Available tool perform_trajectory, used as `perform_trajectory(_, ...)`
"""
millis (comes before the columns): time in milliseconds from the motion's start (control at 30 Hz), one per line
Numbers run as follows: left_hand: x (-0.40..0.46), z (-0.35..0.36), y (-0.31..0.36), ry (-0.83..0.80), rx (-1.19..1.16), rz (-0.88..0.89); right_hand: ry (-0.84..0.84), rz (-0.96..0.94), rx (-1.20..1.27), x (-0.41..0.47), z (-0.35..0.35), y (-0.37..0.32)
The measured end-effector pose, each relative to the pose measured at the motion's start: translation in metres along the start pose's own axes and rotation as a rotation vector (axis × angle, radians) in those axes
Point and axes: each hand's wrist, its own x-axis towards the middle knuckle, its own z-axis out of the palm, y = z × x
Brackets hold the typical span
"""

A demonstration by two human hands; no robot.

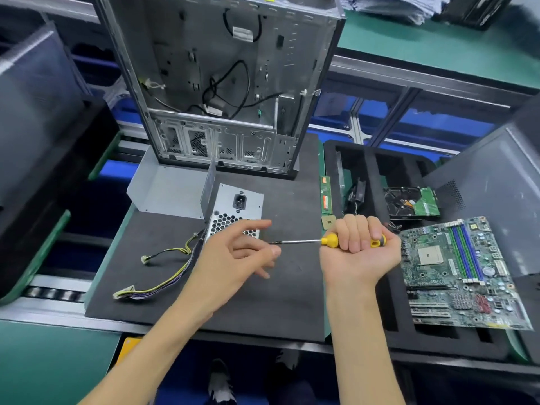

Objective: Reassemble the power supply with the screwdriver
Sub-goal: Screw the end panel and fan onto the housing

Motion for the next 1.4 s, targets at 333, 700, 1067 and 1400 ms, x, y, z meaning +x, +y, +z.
perform_trajectory(333, -0.007, -0.055, -0.041, 0.395, 0.401, -0.125, -0.616, 0.064, -0.115, -0.021, 0.020, 0.017)
perform_trajectory(700, -0.006, -0.052, -0.051, 0.334, 0.200, -0.101, -0.747, 0.046, -0.265, -0.028, 0.022, 0.037)
perform_trajectory(1067, -0.004, -0.053, -0.057, 0.347, 0.195, -0.086, -0.817, -0.021, -0.406, -0.035, 0.023, 0.046)
perform_trajectory(1400, -0.004, -0.056, -0.057, 0.335, 0.192, -0.088, -1.049, -0.098, -0.624, -0.041, 0.021, 0.053)
